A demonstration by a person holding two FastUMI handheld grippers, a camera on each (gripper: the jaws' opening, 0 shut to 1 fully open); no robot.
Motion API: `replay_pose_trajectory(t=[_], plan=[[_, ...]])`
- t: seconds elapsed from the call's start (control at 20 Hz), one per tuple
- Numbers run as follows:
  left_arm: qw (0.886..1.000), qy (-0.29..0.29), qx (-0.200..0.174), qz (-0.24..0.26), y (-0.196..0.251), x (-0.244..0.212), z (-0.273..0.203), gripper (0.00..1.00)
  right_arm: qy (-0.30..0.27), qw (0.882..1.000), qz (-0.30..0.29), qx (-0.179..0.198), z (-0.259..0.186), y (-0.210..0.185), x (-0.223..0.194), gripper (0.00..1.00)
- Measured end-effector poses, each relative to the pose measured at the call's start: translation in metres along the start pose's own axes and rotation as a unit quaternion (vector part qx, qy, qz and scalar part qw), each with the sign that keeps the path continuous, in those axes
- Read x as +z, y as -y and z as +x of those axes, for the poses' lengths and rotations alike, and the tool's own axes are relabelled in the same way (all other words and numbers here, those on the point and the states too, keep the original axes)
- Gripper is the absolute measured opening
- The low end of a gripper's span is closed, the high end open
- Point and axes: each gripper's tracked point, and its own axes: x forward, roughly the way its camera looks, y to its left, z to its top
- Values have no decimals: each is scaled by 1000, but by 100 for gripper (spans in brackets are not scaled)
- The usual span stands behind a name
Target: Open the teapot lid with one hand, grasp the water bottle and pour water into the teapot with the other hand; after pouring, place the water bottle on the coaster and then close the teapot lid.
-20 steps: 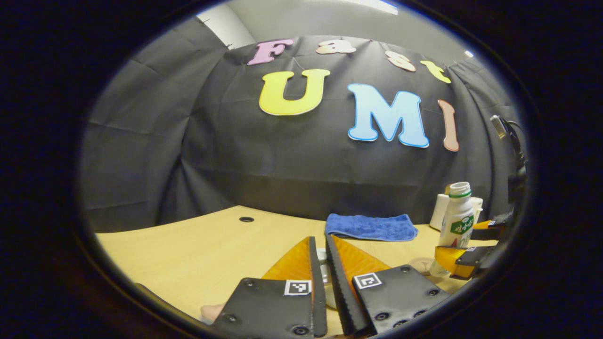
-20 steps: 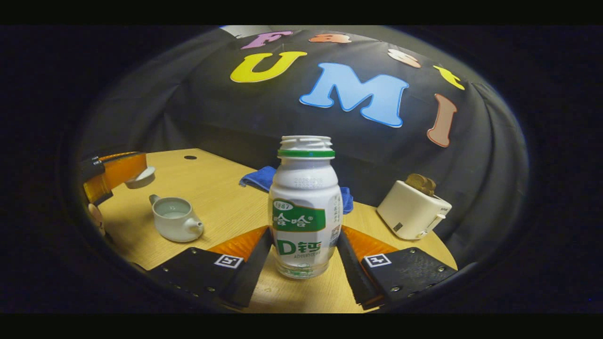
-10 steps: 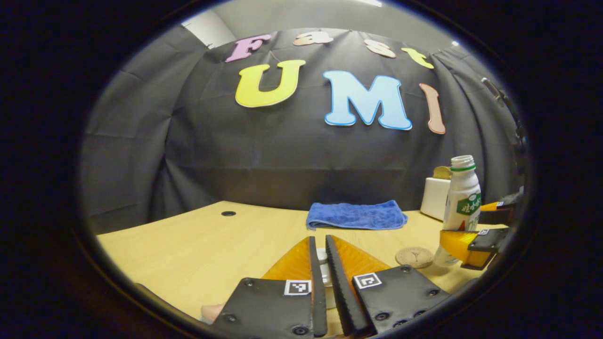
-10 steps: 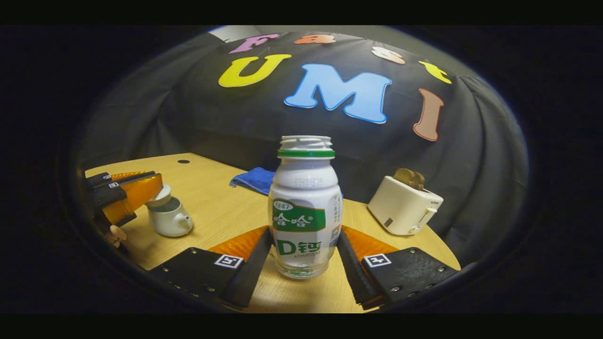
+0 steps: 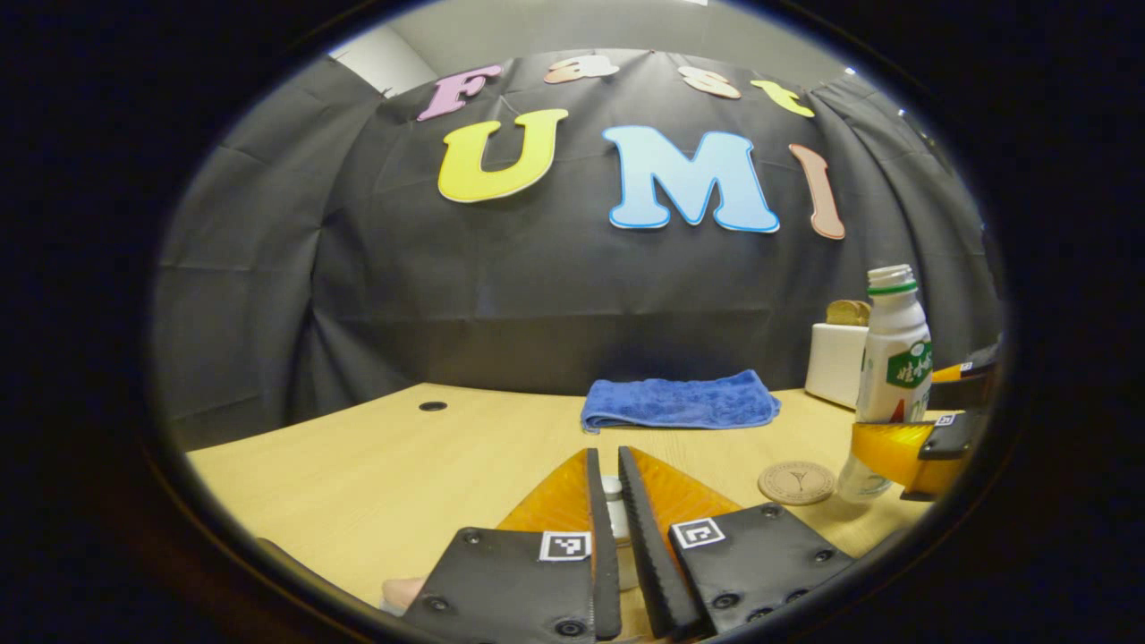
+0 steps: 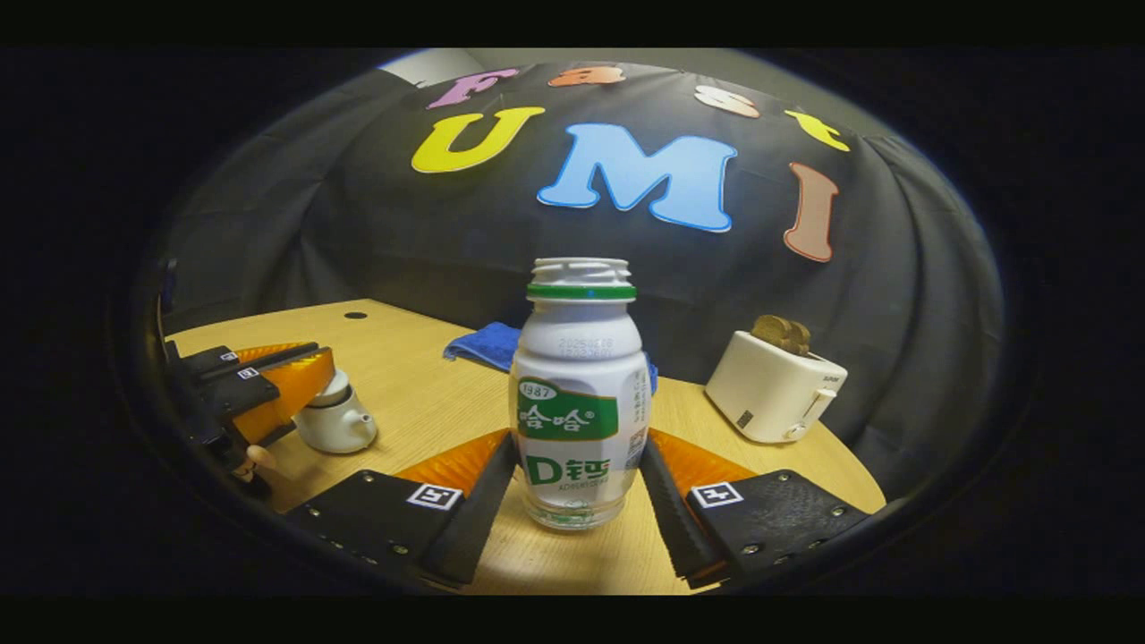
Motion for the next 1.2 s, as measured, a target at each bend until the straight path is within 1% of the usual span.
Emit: replay_pose_trajectory(t=[0.05,0.1,0.15,0.2,0.25,0.35,0.6,0.8,0.85,0.9,1.05,1.1,1.15,1.2], plan=[[1000,1,1,-2,1,0,1,19,0,1000,1,2,-1,-1,0,78],[1000,1,3,-1,0,0,3,66,0,1000,2,2,-1,-1,0,78],[1000,1,5,1,1,0,2,19,0,1000,2,2,-1,0,-1,78],[1000,0,6,2,1,-2,3,0,-1,1000,2,1,-1,-1,-1,78],[1000,-1,8,3,-1,-1,2,67,-2,1000,2,1,-1,0,-2,78],[1000,1,9,0,0,2,1,23,-4,1000,3,3,-1,-1,-3,78],[1000,4,10,-19,-5,5,-2,24,-9,1000,6,2,2,-1,-7,78],[1000,-2,15,-9,-4,3,-3,24,-9,1000,18,3,5,-1,-9,78],[1000,-4,16,-3,-4,2,-4,71,-7,1000,24,5,6,-2,-8,78],[1000,-5,18,2,-4,2,-5,24,-5,999,31,7,7,-4,-8,78],[1000,-8,19,6,-4,0,-7,24,-6,999,43,10,13,-5,-8,78],[1000,-8,19,4,-5,1,-8,71,-5,999,46,8,14,-4,-7,78],[1000,-7,19,1,-6,1,-9,24,-2,999,50,4,16,-2,-4,78],[1000,-7,18,-2,-6,2,-8,24,5,999,54,-2,17,0,-1,78]])
